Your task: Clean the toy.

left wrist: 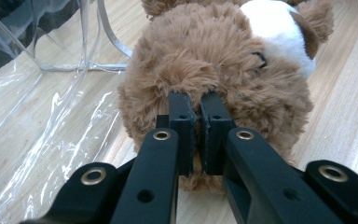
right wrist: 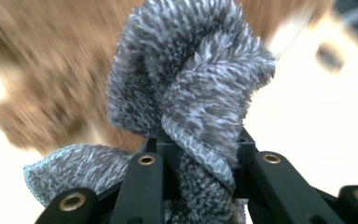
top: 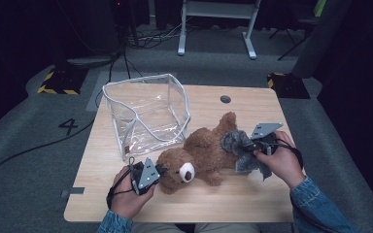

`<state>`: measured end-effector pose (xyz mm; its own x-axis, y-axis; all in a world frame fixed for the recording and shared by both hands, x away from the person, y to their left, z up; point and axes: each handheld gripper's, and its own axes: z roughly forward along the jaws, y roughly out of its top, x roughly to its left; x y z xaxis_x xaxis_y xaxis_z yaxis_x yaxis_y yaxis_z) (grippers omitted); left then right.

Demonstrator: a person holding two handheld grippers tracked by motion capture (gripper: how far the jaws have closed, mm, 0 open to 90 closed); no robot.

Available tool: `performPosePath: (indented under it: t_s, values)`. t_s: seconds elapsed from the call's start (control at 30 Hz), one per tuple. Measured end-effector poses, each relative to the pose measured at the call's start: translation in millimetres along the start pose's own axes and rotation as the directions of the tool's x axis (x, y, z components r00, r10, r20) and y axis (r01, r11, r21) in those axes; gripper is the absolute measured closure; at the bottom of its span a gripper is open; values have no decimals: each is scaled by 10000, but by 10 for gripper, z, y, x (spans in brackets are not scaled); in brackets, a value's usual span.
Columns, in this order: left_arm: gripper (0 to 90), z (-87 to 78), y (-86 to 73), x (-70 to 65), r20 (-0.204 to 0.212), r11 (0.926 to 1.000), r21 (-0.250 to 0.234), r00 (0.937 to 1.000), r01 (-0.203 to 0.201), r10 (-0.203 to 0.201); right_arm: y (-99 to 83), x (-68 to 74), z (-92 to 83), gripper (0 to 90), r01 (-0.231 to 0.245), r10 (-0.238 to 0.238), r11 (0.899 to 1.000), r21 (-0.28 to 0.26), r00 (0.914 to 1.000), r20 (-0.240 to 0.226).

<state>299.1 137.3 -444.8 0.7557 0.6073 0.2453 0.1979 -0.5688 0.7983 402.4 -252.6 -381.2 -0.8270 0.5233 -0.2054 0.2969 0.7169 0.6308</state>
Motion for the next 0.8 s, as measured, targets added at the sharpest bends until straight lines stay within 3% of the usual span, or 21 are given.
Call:
performPosePath:
  t_s: [0.1,0.2,0.3,0.4,0.5,0.53,0.63,0.7,0.77,0.8]
  values:
    - [853,1,4,-11,-33,10000,4,10000,-53,53,118,87,-67,731,663,-706,9893,-1298,9971,-291]
    - [853,0,-1,-20,-20,10000,-8,10000,-63,62,202,252,70,725,988,-1156,9775,-1866,9899,-816]
    - [853,-3,-9,-22,-14,9999,-80,10000,-92,92,153,329,308,723,1087,-1233,9860,-1263,9858,-1139]
    - [853,-7,-14,-21,46,9999,-128,10000,-86,86,40,275,402,723,974,-1075,9913,-882,9872,-1179]
    - [853,-6,-20,-22,101,9999,-148,9999,-38,40,-106,207,391,726,1109,-1099,9938,124,9920,-624]
    - [853,-7,-18,-23,105,9998,-171,9999,-36,38,-169,174,387,726,979,-962,9949,248,9933,-635]
    - [852,-2,-10,-31,52,9999,-146,10000,-27,28,-303,49,300,726,427,-410,9981,447,9984,-391]
    - [850,2,-13,-23,-11,9999,-131,10000,44,-44,-365,-49,224,726,155,-166,9969,775,9998,139]
    - [848,9,-18,-17,-41,9997,-180,9998,178,-179,-426,-121,132,727,-276,233,9977,612,9973,702]
    - [848,15,-18,-14,-60,9996,-200,9997,222,-224,-425,-112,92,728,-420,388,9981,446,9968,700]
